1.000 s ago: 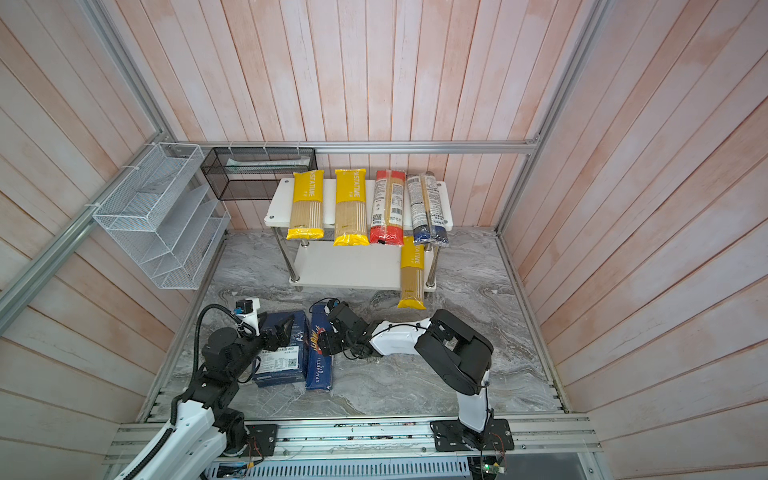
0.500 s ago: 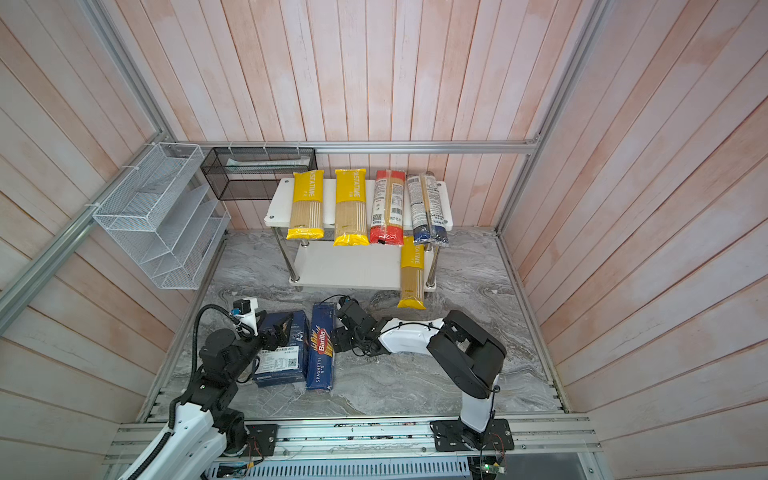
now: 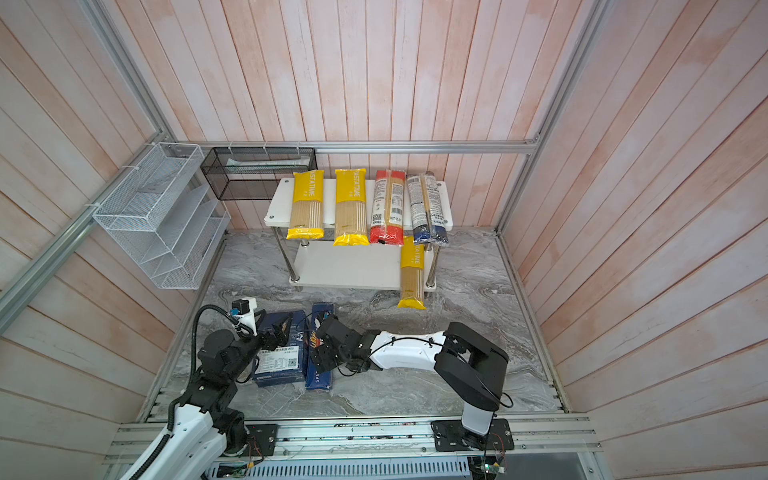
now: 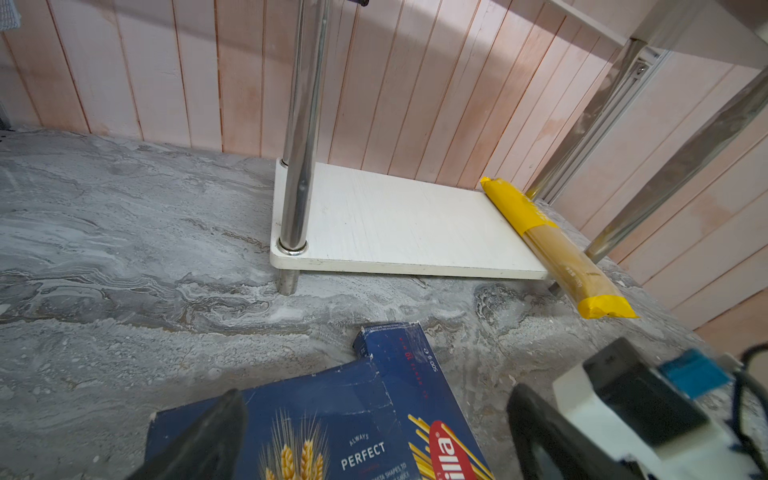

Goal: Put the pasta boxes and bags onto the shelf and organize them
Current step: 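Lower the right gripper over the Barilla Spaghetti N°5 box and close on it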

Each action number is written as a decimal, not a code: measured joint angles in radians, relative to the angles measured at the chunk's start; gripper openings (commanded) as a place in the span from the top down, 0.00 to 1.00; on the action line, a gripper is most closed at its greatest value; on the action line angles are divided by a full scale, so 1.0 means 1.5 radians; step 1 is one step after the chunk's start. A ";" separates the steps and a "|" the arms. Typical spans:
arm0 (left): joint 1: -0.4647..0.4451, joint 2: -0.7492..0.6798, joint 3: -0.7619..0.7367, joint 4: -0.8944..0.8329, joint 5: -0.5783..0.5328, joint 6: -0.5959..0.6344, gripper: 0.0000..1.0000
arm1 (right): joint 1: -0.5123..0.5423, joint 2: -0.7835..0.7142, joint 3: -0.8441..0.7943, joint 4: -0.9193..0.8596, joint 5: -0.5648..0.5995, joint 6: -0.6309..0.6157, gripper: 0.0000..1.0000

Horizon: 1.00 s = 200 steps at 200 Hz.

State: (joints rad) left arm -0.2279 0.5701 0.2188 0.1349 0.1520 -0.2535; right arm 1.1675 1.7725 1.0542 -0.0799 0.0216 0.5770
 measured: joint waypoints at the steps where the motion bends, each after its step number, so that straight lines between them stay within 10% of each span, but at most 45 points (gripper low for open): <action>1: 0.000 0.000 0.000 0.000 0.000 0.000 0.00 | 0.001 0.001 0.001 -0.001 0.000 0.001 0.16; 200: 0.000 0.000 0.000 0.000 0.000 0.000 0.00 | 0.120 0.074 0.087 -0.151 0.075 0.174 0.13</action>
State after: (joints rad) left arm -0.2279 0.5701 0.2188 0.1349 0.1520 -0.2535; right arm 1.3476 1.8839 1.1847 -0.3058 0.1341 0.8379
